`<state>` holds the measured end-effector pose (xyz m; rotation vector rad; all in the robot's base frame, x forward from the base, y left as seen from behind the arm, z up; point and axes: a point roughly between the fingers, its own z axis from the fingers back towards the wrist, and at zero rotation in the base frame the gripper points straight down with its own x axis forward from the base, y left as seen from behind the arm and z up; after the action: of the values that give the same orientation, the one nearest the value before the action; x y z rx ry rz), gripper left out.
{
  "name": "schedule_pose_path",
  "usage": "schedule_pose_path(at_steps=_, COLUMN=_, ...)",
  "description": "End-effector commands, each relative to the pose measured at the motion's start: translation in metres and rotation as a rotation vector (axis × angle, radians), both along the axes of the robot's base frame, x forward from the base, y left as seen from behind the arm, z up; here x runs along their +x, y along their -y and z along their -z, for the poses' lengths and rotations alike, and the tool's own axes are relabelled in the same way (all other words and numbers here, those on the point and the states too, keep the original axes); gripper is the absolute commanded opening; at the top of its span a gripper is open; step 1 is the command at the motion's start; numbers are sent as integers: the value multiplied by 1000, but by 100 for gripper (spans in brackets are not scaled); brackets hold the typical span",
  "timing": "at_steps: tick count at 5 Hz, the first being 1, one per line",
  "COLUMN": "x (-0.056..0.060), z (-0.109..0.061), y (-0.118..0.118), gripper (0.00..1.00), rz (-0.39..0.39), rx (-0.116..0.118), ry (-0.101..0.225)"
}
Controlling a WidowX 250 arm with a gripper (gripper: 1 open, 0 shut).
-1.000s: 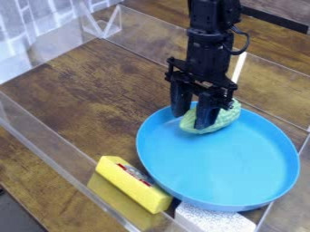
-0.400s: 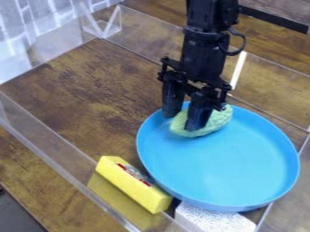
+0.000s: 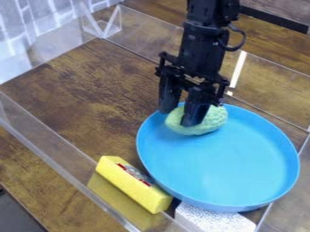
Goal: Put the green object in the blue tray
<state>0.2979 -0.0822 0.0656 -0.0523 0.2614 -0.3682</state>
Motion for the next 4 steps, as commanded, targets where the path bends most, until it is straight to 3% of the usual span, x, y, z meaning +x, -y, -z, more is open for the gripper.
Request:
schedule_pose_path(at_steps=1, x=10, z=-36, y=-4, gripper=0, rz=-16, rx=-12, ry=93)
schedule_pose_path(at_steps=4, x=9, z=-46, y=-10, gripper=0, rz=-29, rx=16, ry=68)
